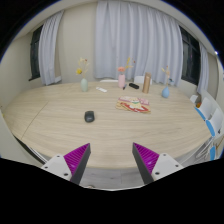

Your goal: Arrange mouse

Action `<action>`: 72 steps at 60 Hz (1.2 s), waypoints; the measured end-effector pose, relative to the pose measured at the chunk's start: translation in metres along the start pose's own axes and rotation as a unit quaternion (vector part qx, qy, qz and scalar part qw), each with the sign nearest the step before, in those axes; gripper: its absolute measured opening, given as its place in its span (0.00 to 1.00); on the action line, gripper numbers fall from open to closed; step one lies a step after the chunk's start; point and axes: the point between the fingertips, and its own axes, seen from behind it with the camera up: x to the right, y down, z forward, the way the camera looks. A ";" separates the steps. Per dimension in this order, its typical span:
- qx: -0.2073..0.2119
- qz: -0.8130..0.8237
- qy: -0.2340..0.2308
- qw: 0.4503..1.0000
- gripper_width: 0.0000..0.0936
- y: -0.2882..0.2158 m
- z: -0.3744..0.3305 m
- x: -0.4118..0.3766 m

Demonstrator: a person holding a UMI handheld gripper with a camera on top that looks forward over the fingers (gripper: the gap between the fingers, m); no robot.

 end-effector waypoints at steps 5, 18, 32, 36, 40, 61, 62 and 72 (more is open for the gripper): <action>0.002 -0.006 -0.019 1.000 0.93 0.001 0.002 -0.018; 0.023 -0.032 -0.064 0.997 0.92 -0.001 0.035 -0.099; 0.028 -0.060 -0.068 0.996 0.92 0.004 0.096 -0.128; 0.023 -0.061 -0.061 0.996 0.92 -0.001 0.114 -0.132; 0.022 -0.053 -0.054 0.997 0.92 -0.002 0.135 -0.138; 0.004 -0.023 -0.021 1.000 0.92 -0.031 0.240 -0.144; 0.003 -0.023 -0.021 1.000 0.92 -0.032 0.244 -0.145; -0.009 -0.024 -0.007 1.000 0.92 -0.039 0.293 -0.144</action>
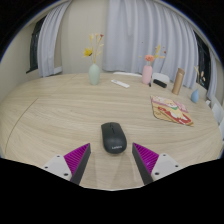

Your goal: Arrange mouse

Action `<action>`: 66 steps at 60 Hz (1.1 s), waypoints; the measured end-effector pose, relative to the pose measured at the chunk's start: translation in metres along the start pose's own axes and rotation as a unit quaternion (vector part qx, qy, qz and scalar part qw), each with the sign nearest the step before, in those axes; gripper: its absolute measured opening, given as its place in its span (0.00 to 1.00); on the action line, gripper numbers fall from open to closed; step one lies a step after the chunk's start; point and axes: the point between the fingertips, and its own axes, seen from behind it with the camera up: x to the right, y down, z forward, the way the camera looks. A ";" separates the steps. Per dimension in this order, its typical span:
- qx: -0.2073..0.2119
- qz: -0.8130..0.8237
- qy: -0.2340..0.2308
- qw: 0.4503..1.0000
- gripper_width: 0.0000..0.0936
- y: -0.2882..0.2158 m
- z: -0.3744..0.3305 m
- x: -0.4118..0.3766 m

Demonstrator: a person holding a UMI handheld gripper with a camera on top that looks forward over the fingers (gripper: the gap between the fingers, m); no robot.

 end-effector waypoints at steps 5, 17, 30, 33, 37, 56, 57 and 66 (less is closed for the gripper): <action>-0.006 0.001 0.000 1.000 0.92 -0.005 0.021 0.000; -0.014 0.019 -0.008 1.000 0.75 -0.020 0.057 -0.002; -0.026 0.006 -0.003 1.000 0.45 -0.025 0.065 0.002; -0.029 0.009 -0.007 1.000 0.44 -0.026 0.065 0.002; -0.033 0.007 -0.002 0.999 0.44 -0.029 0.060 0.008; 0.039 0.064 0.020 0.997 0.44 -0.179 0.031 0.113; 0.044 0.065 0.024 0.997 0.44 -0.188 0.032 0.125; 0.066 0.068 0.070 0.993 0.44 -0.236 0.060 0.230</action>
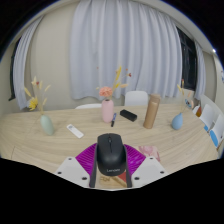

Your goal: Arrange mouse

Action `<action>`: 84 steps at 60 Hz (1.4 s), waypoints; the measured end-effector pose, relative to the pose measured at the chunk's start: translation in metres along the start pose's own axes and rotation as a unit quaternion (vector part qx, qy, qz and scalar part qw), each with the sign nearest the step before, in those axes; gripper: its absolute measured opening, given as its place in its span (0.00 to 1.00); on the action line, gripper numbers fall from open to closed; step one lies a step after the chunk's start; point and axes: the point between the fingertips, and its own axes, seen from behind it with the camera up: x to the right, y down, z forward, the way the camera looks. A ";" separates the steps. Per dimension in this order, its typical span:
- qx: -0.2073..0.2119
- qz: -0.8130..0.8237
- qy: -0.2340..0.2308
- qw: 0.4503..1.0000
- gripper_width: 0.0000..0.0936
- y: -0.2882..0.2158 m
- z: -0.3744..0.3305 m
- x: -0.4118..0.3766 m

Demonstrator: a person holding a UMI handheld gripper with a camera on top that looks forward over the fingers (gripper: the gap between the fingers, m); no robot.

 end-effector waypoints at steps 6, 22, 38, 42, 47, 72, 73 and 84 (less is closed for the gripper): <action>-0.009 0.012 0.020 1.000 0.44 0.002 0.042 0.055; -0.087 0.014 0.034 0.996 0.44 0.101 0.112 0.119; -0.101 0.009 0.025 0.995 0.49 0.138 0.118 0.112; -0.105 0.012 0.024 0.994 0.61 0.138 0.117 0.111; -0.111 0.014 0.013 0.994 0.90 0.134 0.108 0.107; -0.059 -0.044 -0.033 0.997 0.92 0.096 -0.088 0.034; -0.060 -0.044 -0.035 0.997 0.92 0.098 -0.095 0.031; -0.072 -0.041 -0.051 0.995 0.92 0.129 -0.152 0.003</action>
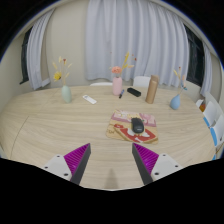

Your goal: Arrange mouse

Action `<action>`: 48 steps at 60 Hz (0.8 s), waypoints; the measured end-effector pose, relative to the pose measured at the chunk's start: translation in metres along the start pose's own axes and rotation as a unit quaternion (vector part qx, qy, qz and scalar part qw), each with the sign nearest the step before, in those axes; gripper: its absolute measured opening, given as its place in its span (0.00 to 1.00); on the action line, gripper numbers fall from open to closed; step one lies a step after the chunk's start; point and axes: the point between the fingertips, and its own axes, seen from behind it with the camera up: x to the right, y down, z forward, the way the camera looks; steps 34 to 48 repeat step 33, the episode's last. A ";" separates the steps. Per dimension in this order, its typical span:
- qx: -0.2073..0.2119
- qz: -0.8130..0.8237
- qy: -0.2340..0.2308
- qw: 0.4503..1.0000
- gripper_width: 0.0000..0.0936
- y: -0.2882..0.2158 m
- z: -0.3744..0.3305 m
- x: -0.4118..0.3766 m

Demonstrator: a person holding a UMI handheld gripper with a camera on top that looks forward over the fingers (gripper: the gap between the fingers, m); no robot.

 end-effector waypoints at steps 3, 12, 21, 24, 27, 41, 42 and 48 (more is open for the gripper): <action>-0.006 -0.001 -0.001 1.000 0.92 0.008 -0.007 -0.007; -0.012 -0.005 -0.006 1.000 0.92 0.027 -0.021 -0.017; -0.017 -0.007 -0.002 1.000 0.92 0.040 -0.025 -0.018; -0.021 -0.004 -0.005 1.000 0.92 0.044 -0.027 -0.021; -0.022 0.001 -0.007 1.000 0.92 0.047 -0.029 -0.023; -0.024 0.008 -0.010 1.000 0.92 0.051 -0.033 -0.024; -0.024 0.008 -0.010 1.000 0.92 0.051 -0.033 -0.024; -0.024 0.008 -0.010 1.000 0.92 0.051 -0.033 -0.024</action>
